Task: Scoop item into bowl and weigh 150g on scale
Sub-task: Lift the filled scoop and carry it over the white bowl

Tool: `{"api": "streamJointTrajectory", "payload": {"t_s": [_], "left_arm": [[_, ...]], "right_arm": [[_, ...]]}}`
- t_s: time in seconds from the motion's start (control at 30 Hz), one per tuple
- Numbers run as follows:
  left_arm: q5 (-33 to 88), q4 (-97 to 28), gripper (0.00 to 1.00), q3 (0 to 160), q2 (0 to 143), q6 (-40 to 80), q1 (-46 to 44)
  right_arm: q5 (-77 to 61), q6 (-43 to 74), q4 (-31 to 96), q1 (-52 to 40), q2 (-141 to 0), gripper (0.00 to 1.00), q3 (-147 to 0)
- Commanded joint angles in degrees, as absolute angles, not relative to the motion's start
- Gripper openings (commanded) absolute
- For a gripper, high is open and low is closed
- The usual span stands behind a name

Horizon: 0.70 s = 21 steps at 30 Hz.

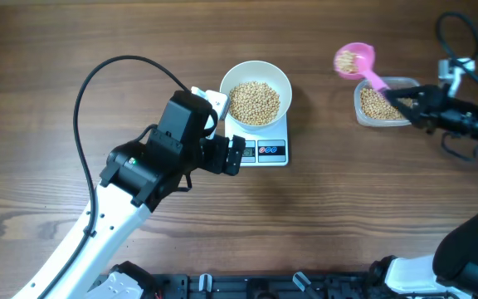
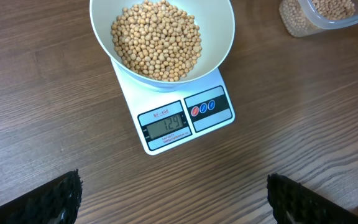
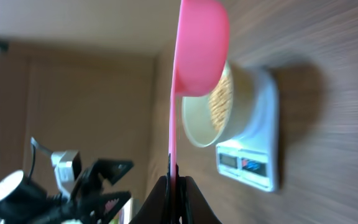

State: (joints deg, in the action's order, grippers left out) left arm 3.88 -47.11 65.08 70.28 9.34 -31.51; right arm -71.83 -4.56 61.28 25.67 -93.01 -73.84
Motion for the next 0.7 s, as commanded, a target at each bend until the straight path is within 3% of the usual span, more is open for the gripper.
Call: {"api": "streamJointTrajectory", "payload": {"t_s": [0.0,0.23,0.4,0.67], "left_arm": [[3.1,-47.0,1.00,64.8,69.9,9.9,-31.7],[3.1,-47.0,1.00,64.8,69.9,9.9,-31.7],[3.1,-47.0,1.00,64.8,69.9,9.9,-31.7],[3.1,-47.0,1.00,64.8,69.9,9.9,-31.7]], "right_arm": [[-75.2,-6.0,60.5,18.9,-93.5,0.05,-73.6],[-58.6,-6.0,59.8,6.4,-93.1,0.04,-76.3],[-50.9,-4.3,55.5,1.7,-89.6,0.05,-77.1],[-27.7,-1.5,50.9,-5.4,-83.6,0.05,-77.1]]}}
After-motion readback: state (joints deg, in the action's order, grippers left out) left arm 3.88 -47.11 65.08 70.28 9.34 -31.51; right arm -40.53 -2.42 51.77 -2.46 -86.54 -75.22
